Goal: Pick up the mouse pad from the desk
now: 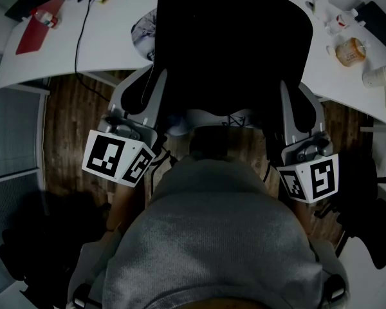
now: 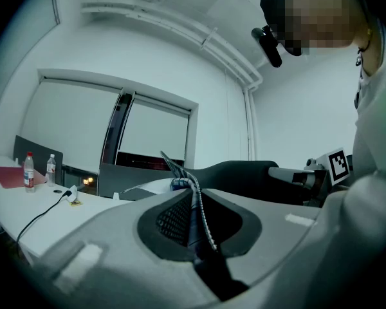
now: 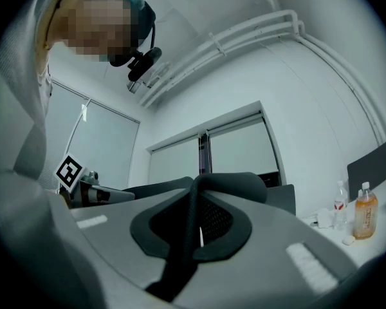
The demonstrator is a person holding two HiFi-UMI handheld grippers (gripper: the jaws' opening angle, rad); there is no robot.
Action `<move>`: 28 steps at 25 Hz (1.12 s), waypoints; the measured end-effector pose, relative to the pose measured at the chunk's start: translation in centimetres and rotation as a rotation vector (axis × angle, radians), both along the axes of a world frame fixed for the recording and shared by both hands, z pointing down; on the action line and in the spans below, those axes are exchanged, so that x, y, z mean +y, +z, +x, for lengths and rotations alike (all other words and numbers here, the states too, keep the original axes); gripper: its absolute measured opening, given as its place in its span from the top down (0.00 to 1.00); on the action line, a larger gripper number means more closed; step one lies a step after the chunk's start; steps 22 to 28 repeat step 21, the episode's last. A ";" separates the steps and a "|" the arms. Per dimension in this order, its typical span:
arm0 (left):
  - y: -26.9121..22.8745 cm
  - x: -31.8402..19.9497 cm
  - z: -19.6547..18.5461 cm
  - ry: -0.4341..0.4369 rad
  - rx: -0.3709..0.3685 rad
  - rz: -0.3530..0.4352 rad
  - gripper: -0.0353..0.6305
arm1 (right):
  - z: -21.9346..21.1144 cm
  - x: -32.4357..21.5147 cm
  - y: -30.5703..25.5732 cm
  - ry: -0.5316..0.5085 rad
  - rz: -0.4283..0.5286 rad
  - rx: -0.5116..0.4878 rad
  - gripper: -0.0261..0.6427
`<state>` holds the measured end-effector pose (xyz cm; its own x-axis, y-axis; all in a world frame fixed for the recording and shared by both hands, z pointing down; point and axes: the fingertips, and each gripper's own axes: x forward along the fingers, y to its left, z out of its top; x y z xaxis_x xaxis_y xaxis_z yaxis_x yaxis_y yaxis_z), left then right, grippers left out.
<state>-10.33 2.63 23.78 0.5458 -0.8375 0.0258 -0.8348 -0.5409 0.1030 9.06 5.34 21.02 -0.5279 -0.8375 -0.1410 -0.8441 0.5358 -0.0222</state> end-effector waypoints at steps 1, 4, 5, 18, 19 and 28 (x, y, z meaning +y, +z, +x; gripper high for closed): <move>0.0 0.0 0.0 -0.001 0.000 0.001 0.89 | 0.0 0.0 0.0 -0.001 0.001 -0.001 0.93; 0.0 0.0 -0.1 -0.001 0.001 0.005 0.89 | 0.1 0.0 0.0 0.000 0.002 -0.006 0.93; 0.0 0.0 -0.1 -0.001 0.001 0.006 0.89 | 0.1 0.0 0.0 0.001 0.003 -0.006 0.93; 0.0 -0.4 -0.2 -0.001 0.004 0.001 0.89 | 0.2 -0.1 -0.1 0.006 0.004 -0.003 0.93; 0.0 -0.4 -0.2 -0.001 0.004 0.000 0.89 | 0.2 -0.1 0.0 0.006 0.003 -0.003 0.93; 0.1 -0.4 -0.2 -0.001 0.005 -0.002 0.89 | 0.1 -0.2 0.1 0.007 0.000 -0.003 0.93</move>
